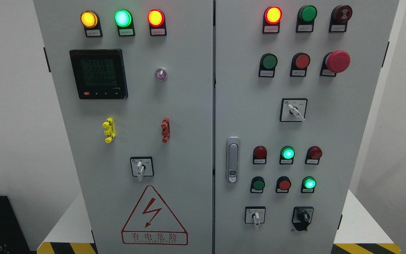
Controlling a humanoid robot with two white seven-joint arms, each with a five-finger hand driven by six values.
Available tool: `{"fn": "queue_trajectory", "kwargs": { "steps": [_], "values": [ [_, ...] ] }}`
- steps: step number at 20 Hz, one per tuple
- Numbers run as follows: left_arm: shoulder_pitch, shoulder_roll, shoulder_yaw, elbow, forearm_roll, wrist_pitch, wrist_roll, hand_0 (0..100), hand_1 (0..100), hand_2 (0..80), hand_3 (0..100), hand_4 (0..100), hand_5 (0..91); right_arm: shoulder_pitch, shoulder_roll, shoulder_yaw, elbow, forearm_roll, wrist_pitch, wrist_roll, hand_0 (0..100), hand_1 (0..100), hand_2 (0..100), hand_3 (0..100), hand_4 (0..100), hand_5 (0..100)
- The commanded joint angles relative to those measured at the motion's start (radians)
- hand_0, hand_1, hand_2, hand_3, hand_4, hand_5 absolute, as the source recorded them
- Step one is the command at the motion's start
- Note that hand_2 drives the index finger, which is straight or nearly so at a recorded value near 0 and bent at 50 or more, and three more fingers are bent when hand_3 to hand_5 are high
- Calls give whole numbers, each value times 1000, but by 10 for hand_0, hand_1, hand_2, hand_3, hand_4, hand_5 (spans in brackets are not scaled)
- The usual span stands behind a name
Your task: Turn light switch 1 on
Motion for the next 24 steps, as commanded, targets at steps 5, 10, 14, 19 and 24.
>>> {"fn": "queue_trajectory", "kwargs": {
  "steps": [5, 10, 14, 19, 24],
  "values": [
    [0, -3, 0, 0, 0, 8, 2, 288, 0, 0, 0, 0, 0, 0, 0, 0, 0, -25, 1, -1, 0, 0, 0, 0, 0, 0],
    [0, 0, 0, 0, 0, 9, 8, 288, 0, 0, 0, 0, 0, 0, 0, 0, 0, -25, 1, -1, 0, 0, 0, 0, 0, 0],
    [1, 13, 3, -18, 0, 9, 12, 288, 0, 0, 0, 0, 0, 0, 0, 0, 0, -25, 1, -1, 0, 0, 0, 0, 0, 0],
    [59, 53, 9, -220, -4, 79, 14, 288, 0, 0, 0, 0, 0, 0, 0, 0, 0, -25, 1, -1, 0, 0, 0, 0, 0, 0],
    [116, 63, 26, -438, -7, 98, -3, 285, 0, 0, 0, 0, 0, 0, 0, 0, 0, -25, 1, -1, 0, 0, 0, 0, 0, 0]
  ]
}}
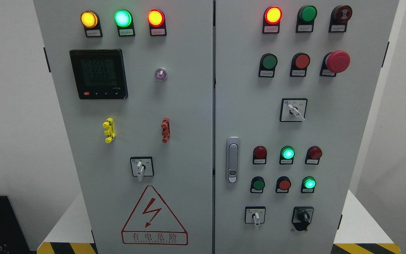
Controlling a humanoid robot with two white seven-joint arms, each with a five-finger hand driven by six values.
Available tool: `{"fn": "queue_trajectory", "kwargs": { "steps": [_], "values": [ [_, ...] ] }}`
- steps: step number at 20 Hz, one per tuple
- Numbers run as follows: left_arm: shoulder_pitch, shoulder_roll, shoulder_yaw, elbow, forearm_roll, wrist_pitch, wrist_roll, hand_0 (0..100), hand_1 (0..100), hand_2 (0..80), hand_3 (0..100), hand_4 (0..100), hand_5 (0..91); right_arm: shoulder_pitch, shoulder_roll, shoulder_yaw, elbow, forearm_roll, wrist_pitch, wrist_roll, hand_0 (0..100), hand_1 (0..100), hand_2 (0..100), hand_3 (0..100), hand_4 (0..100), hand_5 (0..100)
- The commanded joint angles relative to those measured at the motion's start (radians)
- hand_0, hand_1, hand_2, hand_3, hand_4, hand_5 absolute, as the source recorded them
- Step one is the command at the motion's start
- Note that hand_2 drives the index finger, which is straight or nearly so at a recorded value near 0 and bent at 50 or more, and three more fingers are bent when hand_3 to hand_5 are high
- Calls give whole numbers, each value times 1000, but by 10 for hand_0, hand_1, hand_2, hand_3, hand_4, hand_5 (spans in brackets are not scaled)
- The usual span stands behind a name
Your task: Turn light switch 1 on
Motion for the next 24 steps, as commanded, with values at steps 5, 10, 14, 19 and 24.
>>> {"fn": "queue_trajectory", "kwargs": {
  "steps": [5, 10, 14, 19, 24],
  "values": [
    [133, 28, 92, -579, -105, -18, -69, 285, 0, 0, 0, 0, 0, 0, 0, 0, 0, -25, 0, -1, 0, 0, 0, 0, 0, 0],
    [188, 26, 144, -856, -136, -149, -75, 285, 0, 0, 0, 0, 0, 0, 0, 0, 0, -25, 0, -1, 0, 0, 0, 0, 0, 0],
    [208, 39, 196, -1055, -135, -274, -92, 288, 0, 0, 0, 0, 0, 0, 0, 0, 0, -25, 0, -1, 0, 0, 0, 0, 0, 0],
    [219, 42, 219, -1204, -121, -387, -122, 314, 0, 0, 26, 107, 0, 0, 0, 0, 0, -25, 0, -1, 0, 0, 0, 0, 0, 0],
    [219, 42, 236, -1366, -92, -452, -166, 320, 0, 0, 118, 195, 0, 0, 0, 0, 0, -25, 0, -1, 0, 0, 0, 0, 0, 0]
  ]
}}
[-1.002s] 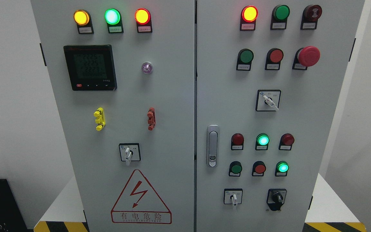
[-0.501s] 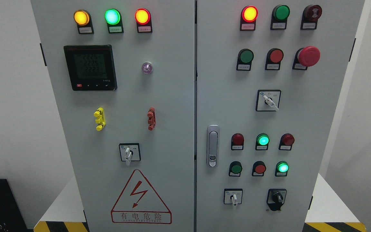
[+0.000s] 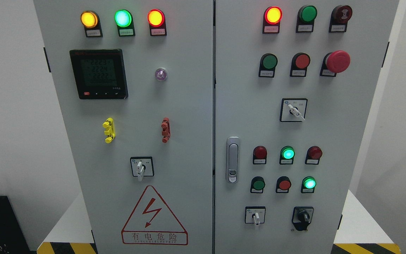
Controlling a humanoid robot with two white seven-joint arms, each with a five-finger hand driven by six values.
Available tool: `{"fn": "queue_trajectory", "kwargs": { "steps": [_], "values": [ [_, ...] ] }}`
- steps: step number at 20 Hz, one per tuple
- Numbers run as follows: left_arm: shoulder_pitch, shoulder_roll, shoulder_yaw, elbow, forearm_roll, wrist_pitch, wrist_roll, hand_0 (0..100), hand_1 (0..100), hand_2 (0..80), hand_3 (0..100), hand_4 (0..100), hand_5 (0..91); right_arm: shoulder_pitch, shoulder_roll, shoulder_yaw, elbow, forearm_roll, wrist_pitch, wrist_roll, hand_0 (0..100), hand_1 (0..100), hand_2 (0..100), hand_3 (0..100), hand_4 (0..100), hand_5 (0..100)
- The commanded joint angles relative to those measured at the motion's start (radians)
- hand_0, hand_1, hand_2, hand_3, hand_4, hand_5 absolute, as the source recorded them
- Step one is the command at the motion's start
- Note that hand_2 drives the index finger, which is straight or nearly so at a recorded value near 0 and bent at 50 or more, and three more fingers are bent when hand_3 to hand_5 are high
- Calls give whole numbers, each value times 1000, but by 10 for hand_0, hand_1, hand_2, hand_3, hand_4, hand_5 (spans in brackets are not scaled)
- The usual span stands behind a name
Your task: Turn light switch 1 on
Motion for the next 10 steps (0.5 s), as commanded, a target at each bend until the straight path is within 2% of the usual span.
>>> {"fn": "queue_trajectory", "kwargs": {
  "steps": [1, 2, 3, 5, 7, 10],
  "values": [
    [9, 10, 63, -430, 32, -70, -11, 320, 0, 0, 134, 221, 0, 0, 0, 0, 0, -25, 1, -1, 0, 0, 0, 0, 0, 0],
    [9, 10, 63, -452, 38, -93, -8, 320, 0, 0, 143, 235, 0, 0, 0, 0, 0, -25, 1, -1, 0, 0, 0, 0, 0, 0],
    [9, 10, 60, -469, 43, -104, -6, 324, 42, 0, 160, 278, 0, 0, 0, 0, 0, -25, 1, -1, 0, 0, 0, 0, 0, 0],
    [9, 9, 54, -510, 98, -105, -9, 327, 81, 8, 177, 321, 37, 0, 0, 0, 0, -25, 1, -1, 0, 0, 0, 0, 0, 0],
    [11, 15, 20, -581, 184, -105, -11, 330, 121, 42, 218, 373, 113, 0, 0, 0, 0, -25, 1, -1, 0, 0, 0, 0, 0, 0],
    [15, 23, -9, -654, 213, -102, -12, 350, 167, 97, 286, 437, 192, 0, 0, 0, 0, -25, 1, -1, 0, 0, 0, 0, 0, 0]
  ]
}}
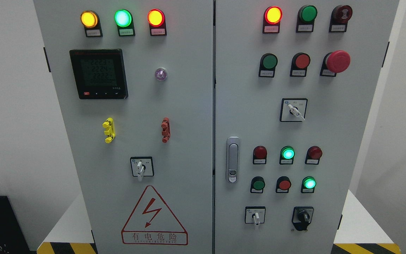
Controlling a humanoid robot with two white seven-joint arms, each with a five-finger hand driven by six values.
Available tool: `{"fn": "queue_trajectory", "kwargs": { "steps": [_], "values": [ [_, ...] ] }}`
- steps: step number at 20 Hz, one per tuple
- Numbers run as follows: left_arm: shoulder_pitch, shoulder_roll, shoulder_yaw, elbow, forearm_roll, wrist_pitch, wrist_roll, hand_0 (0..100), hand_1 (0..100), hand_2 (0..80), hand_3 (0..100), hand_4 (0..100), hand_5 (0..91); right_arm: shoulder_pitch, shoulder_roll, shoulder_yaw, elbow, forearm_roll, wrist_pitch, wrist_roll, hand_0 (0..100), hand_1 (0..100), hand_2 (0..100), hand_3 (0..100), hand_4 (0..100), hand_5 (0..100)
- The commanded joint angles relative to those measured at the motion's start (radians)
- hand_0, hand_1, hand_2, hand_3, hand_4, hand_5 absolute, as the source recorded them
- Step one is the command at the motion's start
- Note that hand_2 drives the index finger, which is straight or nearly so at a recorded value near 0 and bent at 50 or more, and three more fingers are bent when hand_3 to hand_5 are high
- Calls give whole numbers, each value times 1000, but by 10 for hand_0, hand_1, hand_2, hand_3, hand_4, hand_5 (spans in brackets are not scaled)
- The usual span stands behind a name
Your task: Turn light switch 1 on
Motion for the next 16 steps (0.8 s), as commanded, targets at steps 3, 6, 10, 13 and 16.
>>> {"fn": "queue_trajectory", "kwargs": {
  "steps": [3, 6, 10, 13, 16],
  "values": [
    [4, 17, -48, -415, 87, 7, -3, 384, 225, 135, 333, 476, 253, 0, 0, 0, 0, -25, 1, -1, 0, 0, 0, 0, 0, 0],
    [-12, 14, -55, -482, 87, 27, -3, 423, 260, 163, 354, 505, 294, 0, 0, 0, 0, -25, 1, -1, 0, 0, 0, 0, 0, 0],
    [-119, 9, -72, -525, 85, 171, 0, 472, 286, 170, 358, 509, 291, 0, 0, 0, 0, -25, 1, -1, 0, 0, 0, 0, 0, 0],
    [-159, 17, -78, -556, 84, 225, 8, 523, 312, 182, 360, 512, 283, 0, 0, 0, 0, -25, 1, -1, 0, 0, 0, 0, 0, 0],
    [-200, 22, -109, -558, 79, 231, 64, 564, 321, 195, 359, 507, 271, 0, 0, 0, 0, -25, 1, -1, 0, 0, 0, 0, 0, 0]
  ]
}}
